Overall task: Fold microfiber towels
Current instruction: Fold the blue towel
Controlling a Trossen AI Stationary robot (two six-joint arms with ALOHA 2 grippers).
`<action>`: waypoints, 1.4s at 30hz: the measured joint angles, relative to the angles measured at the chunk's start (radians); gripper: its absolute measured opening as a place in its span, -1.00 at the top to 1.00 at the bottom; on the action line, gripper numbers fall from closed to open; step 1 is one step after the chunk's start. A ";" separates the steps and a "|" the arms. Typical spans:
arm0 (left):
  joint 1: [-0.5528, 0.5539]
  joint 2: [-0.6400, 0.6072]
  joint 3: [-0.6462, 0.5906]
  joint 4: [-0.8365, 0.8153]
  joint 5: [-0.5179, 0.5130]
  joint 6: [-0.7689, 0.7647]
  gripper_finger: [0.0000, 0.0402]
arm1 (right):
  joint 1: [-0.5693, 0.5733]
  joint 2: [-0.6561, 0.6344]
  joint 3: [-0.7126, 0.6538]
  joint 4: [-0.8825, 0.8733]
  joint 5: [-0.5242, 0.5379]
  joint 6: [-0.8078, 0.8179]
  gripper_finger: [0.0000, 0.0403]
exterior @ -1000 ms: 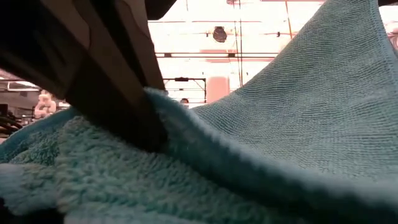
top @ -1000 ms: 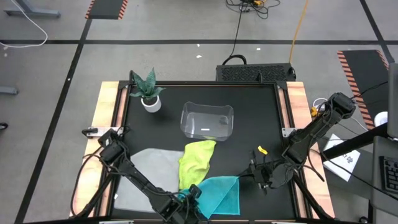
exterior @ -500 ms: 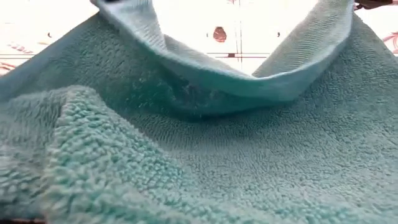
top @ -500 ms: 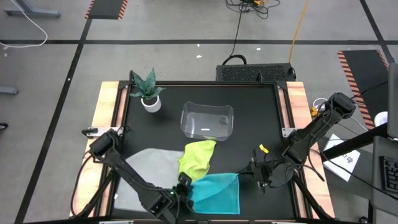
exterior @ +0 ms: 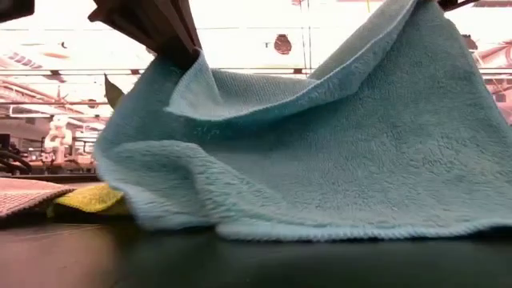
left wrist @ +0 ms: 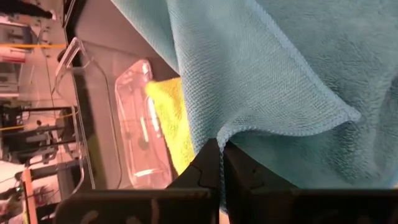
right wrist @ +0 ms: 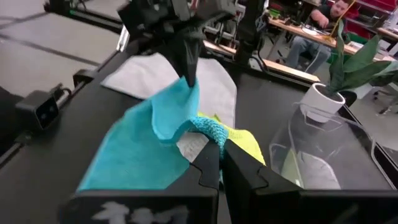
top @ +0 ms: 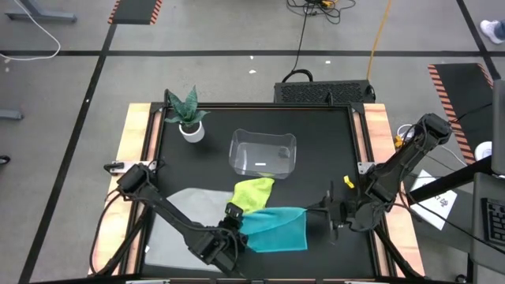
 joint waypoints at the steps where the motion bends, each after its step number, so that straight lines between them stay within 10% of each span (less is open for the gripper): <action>1: 0.006 0.000 0.000 -0.006 0.000 0.000 0.98 | 0.000 -0.005 0.000 0.002 0.000 0.002 1.00; 19: 0.028 -0.087 0.000 0.053 -0.027 0.041 0.98 | 0.012 -0.030 0.018 0.100 -0.035 -0.085 1.00; 42: -0.017 -0.226 0.000 0.423 0.167 0.135 0.99 | 0.320 0.005 0.247 0.103 -0.029 0.005 1.00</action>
